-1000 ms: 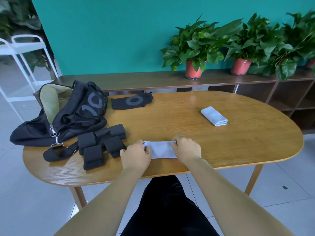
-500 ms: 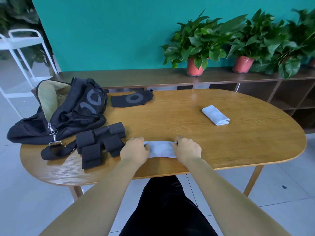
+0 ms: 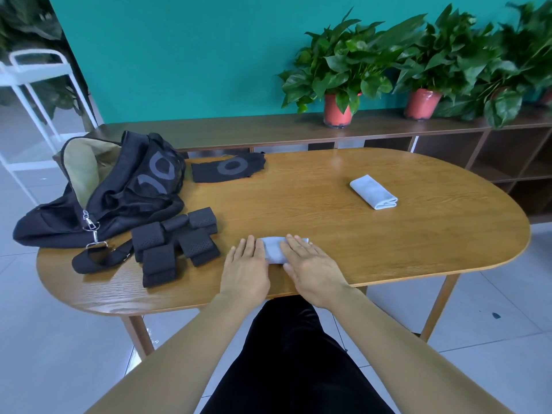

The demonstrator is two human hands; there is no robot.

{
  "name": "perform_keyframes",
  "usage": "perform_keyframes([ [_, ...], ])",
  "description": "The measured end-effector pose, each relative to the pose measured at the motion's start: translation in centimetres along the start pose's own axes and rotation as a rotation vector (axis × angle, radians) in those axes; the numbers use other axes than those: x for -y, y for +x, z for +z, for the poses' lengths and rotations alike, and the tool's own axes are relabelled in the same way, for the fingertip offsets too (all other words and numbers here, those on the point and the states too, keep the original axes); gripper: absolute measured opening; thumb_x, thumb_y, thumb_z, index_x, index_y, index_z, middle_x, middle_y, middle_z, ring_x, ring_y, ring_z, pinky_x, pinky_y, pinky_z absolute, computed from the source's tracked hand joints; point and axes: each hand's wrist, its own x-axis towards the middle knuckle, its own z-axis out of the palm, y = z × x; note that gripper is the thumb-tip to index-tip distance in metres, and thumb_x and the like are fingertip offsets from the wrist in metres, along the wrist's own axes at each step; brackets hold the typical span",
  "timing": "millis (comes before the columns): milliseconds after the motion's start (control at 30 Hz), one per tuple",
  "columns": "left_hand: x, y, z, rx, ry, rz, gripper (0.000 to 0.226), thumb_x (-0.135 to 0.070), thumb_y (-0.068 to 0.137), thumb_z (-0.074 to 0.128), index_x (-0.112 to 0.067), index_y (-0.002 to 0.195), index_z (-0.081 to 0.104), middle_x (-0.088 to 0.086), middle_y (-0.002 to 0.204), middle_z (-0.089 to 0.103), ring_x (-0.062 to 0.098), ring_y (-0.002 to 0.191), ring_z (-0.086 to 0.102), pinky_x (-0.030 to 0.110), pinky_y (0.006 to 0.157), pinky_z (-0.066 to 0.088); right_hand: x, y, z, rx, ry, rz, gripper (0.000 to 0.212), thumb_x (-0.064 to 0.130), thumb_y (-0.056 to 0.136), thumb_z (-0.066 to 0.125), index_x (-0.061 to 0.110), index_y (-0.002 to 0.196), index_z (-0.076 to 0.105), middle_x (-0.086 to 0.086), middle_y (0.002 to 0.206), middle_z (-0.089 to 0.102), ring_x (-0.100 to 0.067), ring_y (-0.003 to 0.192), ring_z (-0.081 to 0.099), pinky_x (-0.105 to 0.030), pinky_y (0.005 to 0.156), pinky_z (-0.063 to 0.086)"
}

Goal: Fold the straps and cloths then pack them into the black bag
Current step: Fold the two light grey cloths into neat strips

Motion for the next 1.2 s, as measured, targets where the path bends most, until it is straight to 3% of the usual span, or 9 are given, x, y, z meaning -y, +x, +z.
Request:
perform_keyframes([
  [400,-0.5,4.0,-0.5,0.139,0.042,0.102,0.053,-0.03,0.105,0.018,-0.011,0.153,0.005,0.008,0.161,0.003,0.021,0.148,0.003,0.035,0.12,0.0,-2.3,1.5,0.3,-0.034,-0.028,0.083,0.049,0.029,0.104,0.023,0.016,0.151,0.014,-0.004,0.159,0.012,-0.016,0.146,0.007,-0.031,0.117,0.001],
  [567,-2.0,7.0,-0.6,0.166,0.066,0.163,0.053,-0.03,0.105,0.017,-0.012,0.154,0.006,0.006,0.161,0.003,0.019,0.148,0.003,0.035,0.12,-0.001,-4.7,2.2,0.0,-0.054,-0.07,0.12,0.048,0.03,0.103,0.026,0.017,0.149,0.02,-0.005,0.157,0.02,-0.02,0.144,0.016,-0.036,0.114,0.015],
  [700,-3.9,9.8,-0.5,0.16,0.091,0.227,0.052,-0.029,0.105,0.018,-0.014,0.153,0.008,0.003,0.161,0.005,0.018,0.148,0.003,0.036,0.12,-0.002,-7.4,2.6,-0.2,-0.076,-0.147,0.171,0.046,0.032,0.1,0.033,0.017,0.144,0.034,-0.005,0.149,0.036,-0.025,0.132,0.037,-0.039,0.101,0.031],
  [833,-6.1,13.3,-0.3,0.17,0.093,0.291,0.051,-0.025,0.104,0.02,-0.017,0.153,0.01,0.0,0.162,0.005,0.016,0.148,0.002,0.038,0.12,-0.002,-10.4,3.0,0.1,-0.205,-0.126,0.247,0.045,0.033,0.089,0.035,0.016,0.12,0.062,-0.004,0.123,0.063,-0.025,0.101,0.062,-0.038,0.076,0.047],
  [1067,-9.2,19.3,0.5,0.172,0.044,0.398,0.049,-0.024,0.105,0.021,-0.024,0.153,0.012,-0.006,0.161,0.003,0.013,0.148,-0.007,0.039,0.119,0.003,-14.9,4.2,0.4,-0.324,-0.152,0.358,0.045,0.035,0.088,0.033,0.017,0.112,0.066,-0.002,0.115,0.068,-0.023,0.091,0.063,-0.036,0.072,0.042],
  [1200,-10.4,20.2,1.1,0.022,-0.08,0.442,0.051,-0.02,0.103,0.027,-0.023,0.153,0.013,-0.006,0.161,0.002,0.009,0.147,-0.006,0.033,0.118,0.002,-16.2,5.5,0.8,-0.323,-0.2,0.478,0.043,0.034,0.089,0.032,0.014,0.109,0.065,-0.003,0.111,0.067,-0.024,0.089,0.06,-0.036,0.071,0.036],
])
